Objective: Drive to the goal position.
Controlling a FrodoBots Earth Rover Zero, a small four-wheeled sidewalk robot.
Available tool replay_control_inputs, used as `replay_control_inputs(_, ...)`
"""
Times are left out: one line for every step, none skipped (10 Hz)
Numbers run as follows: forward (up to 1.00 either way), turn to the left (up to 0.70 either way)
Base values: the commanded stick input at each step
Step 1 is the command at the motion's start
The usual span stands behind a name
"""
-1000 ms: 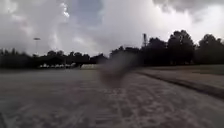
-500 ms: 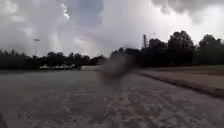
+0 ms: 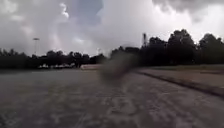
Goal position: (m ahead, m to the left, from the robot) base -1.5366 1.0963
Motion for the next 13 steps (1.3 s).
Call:
replay_control_inputs(0.70, 0.00)
replay_control_inputs(0.70, 0.00)
replay_control_inputs(0.70, 0.00)
replay_control_inputs(0.70, 0.00)
replay_control_inputs(0.70, 0.00)
replay_control_inputs(0.70, 0.01)
replay_control_inputs(0.70, 0.02)
replay_control_inputs(0.70, 0.00)
replay_control_inputs(0.70, 0.00)
replay_control_inputs(0.70, 0.00)
replay_control_inputs(0.70, 0.00)
replay_control_inputs(0.17, 0.06)
replay_control_inputs(0.00, 0.24)
